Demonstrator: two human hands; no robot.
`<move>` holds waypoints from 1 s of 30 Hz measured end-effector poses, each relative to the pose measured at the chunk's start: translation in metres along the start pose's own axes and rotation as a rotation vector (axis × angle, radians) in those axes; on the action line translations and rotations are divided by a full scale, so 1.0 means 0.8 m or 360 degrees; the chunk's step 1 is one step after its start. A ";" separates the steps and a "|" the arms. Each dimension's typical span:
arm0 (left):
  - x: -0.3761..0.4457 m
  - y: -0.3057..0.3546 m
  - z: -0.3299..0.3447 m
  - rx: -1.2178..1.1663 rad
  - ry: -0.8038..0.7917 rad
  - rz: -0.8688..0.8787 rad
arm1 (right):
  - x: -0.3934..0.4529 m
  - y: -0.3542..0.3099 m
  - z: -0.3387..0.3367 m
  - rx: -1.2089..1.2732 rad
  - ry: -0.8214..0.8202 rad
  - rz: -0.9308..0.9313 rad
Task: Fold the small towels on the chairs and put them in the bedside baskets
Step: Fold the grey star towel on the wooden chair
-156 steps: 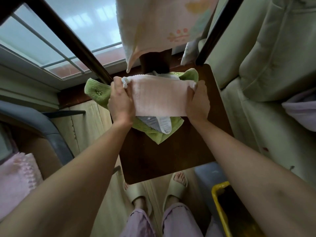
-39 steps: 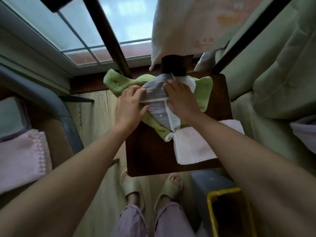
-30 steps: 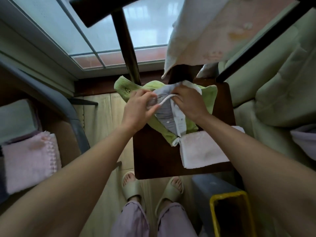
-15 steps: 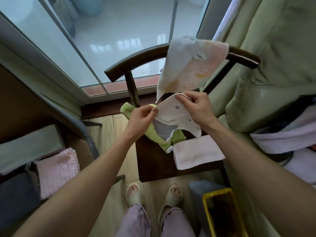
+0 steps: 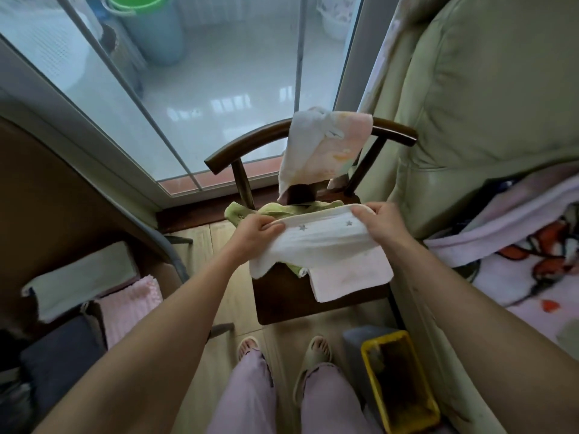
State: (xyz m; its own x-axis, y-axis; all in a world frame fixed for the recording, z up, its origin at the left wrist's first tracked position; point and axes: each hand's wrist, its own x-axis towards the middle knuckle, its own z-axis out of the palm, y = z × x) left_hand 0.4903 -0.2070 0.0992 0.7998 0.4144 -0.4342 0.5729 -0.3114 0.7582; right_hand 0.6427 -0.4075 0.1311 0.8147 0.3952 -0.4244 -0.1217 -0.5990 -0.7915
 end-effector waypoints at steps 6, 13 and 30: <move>0.004 -0.037 0.040 -0.0075 0.0050 -0.0051 | 0.009 0.039 0.005 -0.0048 0.0039 -0.0035; 0.052 -0.105 0.078 -0.0231 0.0327 -0.0233 | 0.062 0.124 0.054 0.0016 0.0064 0.0063; 0.116 -0.151 0.100 0.0325 0.0716 -0.0220 | 0.154 0.154 0.109 0.0407 0.0138 0.0270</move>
State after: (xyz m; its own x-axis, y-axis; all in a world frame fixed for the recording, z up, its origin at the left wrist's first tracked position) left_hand 0.5099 -0.1990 -0.0718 0.5837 0.7764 -0.2375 0.7272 -0.3698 0.5783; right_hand 0.6787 -0.3716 -0.0568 0.8143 0.2373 -0.5297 -0.3898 -0.4528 -0.8019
